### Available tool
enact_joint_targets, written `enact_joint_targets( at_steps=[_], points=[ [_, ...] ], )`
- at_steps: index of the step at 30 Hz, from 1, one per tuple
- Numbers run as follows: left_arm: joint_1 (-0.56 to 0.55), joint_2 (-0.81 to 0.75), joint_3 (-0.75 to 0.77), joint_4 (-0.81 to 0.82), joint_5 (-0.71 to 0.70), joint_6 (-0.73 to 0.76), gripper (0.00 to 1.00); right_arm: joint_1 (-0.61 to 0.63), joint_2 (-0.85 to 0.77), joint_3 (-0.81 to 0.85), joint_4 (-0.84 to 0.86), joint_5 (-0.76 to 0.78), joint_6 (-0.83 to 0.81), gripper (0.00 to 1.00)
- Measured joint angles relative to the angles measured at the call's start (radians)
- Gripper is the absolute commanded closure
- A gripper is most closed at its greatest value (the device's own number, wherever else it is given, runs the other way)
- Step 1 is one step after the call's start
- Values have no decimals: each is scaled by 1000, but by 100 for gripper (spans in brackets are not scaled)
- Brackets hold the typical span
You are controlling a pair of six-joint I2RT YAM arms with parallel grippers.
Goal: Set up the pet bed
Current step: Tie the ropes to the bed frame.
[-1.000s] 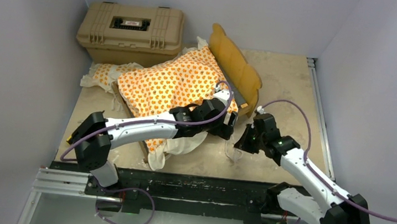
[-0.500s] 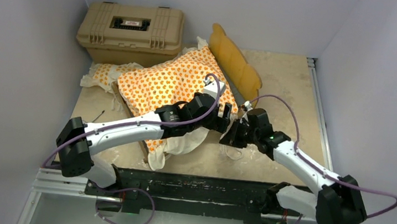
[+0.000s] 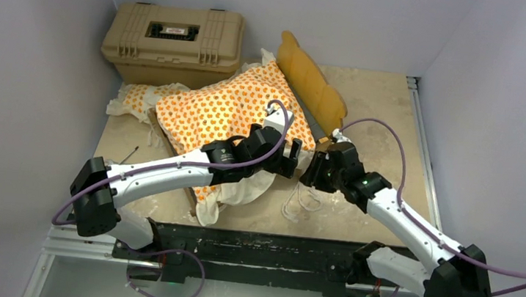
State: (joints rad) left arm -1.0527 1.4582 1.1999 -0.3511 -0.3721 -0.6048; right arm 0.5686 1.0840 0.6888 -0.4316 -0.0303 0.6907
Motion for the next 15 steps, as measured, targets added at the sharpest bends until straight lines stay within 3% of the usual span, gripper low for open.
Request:
enact_joint_targets(
  at_steps=[4,7,15],
  points=[
    [0,-2,-3,-11,-3,8,11,-1,2,8,-3,105,9,55],
    [0,-5,-5,-13,-5,16,11,-1,29,6,8,148,10,62],
    [0,-11,-9,-13,-15,23,11,1,95,-46,95,156,10,67]
  ],
)
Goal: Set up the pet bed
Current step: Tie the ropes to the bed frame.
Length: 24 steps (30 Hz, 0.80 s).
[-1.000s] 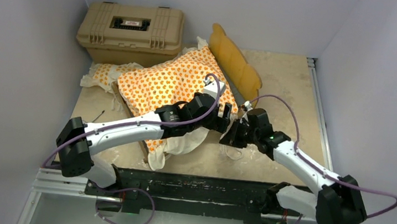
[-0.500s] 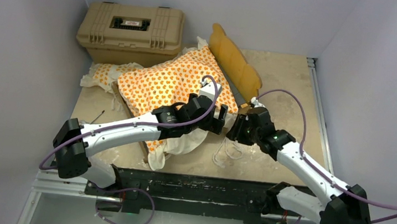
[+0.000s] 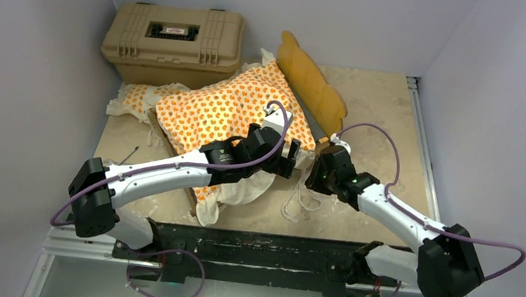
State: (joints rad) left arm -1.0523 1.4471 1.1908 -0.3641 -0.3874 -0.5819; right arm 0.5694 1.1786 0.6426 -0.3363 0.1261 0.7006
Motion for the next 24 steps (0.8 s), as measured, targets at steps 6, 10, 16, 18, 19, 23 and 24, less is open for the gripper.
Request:
enact_joint_targets(
  at_steps=[6,10,16,18,19,23,24],
  points=[
    [0,0,-6,0,-3,0,11,0,32,-26,87,21,36,71],
    [0,0,-6,-1,-4,0,11,0,42,-51,176,25,76,73],
    [0,-3,-11,-5,-8,1,11,0,100,-71,270,49,117,75],
    [0,-4,-11,-6,-10,0,11,0,122,-74,298,52,126,76],
    [0,-4,-11,-7,-10,0,11,0,133,-75,311,57,129,76],
    [0,-4,-11,-8,-10,0,11,0,168,-76,352,69,134,76],
    [0,-4,-11,-8,-10,0,11,0,176,-77,361,73,136,76]
  ],
)
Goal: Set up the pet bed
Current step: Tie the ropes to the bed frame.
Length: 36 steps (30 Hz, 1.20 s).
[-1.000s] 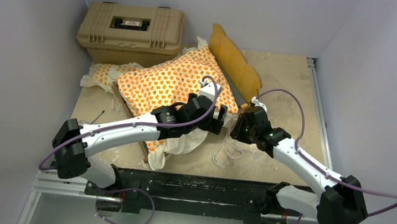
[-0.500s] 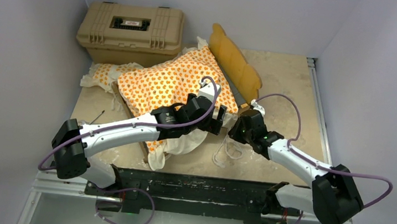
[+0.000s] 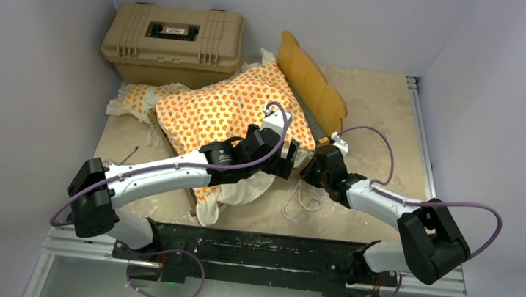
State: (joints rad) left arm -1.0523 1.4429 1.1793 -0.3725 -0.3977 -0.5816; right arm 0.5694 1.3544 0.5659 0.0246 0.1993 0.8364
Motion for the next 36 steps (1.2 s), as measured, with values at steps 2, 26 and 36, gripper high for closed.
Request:
enact_joint_targets(
  at_steps=[2,26,36],
  points=[
    [0,0,0,0,0,0,11,0,10,-2,11,11,2,76],
    [0,-5,-16,-10,0,0,11,-36,28,-27,-26,162,21,90],
    [0,-5,-16,-10,0,0,11,-77,8,-27,-92,203,60,84]
  ],
)
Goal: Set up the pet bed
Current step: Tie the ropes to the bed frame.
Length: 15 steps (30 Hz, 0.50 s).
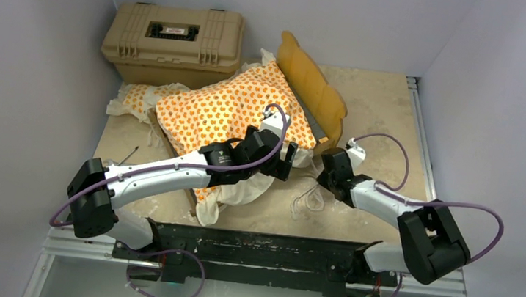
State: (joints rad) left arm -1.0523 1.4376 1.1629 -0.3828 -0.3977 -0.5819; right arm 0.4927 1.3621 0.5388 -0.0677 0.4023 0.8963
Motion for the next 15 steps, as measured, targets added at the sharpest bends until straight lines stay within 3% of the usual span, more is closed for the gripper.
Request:
enact_joint_targets(
  at_steps=[4,10,15],
  points=[
    [0,0,0,0,0,0,11,-13,-18,0,-37,4,2,82],
    [0,0,-3,5,2,1,11,-17,-89,0,-78,-9,-36,68],
    [0,0,-23,28,27,10,11,-18,-175,23,-71,-58,-142,69]
  ],
)
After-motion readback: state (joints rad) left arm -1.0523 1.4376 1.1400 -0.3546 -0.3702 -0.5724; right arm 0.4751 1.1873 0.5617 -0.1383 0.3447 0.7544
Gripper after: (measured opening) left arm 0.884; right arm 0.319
